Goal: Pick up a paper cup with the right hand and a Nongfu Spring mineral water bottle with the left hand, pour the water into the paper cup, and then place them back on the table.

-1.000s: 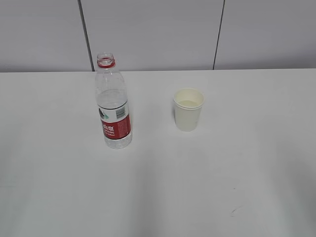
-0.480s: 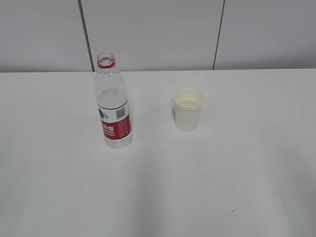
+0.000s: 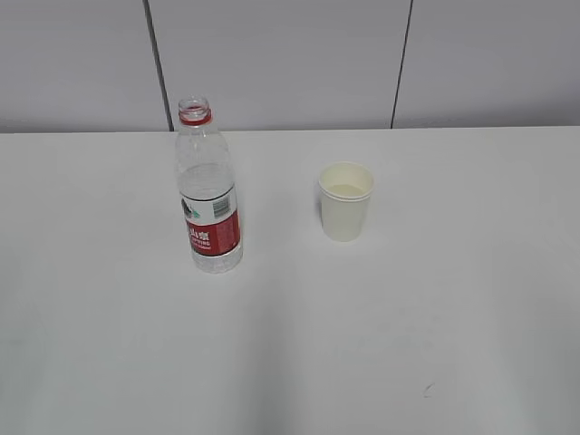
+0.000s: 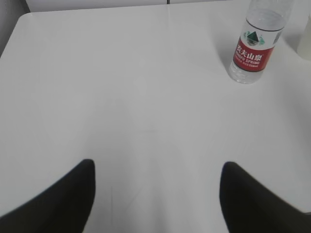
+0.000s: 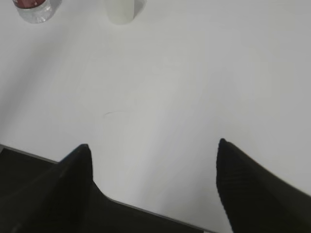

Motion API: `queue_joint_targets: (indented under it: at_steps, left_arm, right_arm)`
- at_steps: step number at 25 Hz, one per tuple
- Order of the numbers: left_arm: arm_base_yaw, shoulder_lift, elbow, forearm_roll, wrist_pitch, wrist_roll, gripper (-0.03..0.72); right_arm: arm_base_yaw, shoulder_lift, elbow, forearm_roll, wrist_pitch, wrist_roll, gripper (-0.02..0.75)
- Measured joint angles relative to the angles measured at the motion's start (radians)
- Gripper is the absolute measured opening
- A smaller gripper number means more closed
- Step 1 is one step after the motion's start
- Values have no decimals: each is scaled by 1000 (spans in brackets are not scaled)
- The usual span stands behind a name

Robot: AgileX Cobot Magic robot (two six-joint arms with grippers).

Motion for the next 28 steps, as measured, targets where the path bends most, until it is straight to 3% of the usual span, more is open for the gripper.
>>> queue_joint_targets:
  at_steps: [28]
  left_arm:
    - [0, -1, 0, -9, 0, 0, 491]
  right_arm:
    - [0, -77, 0, -36, 13, 48, 591]
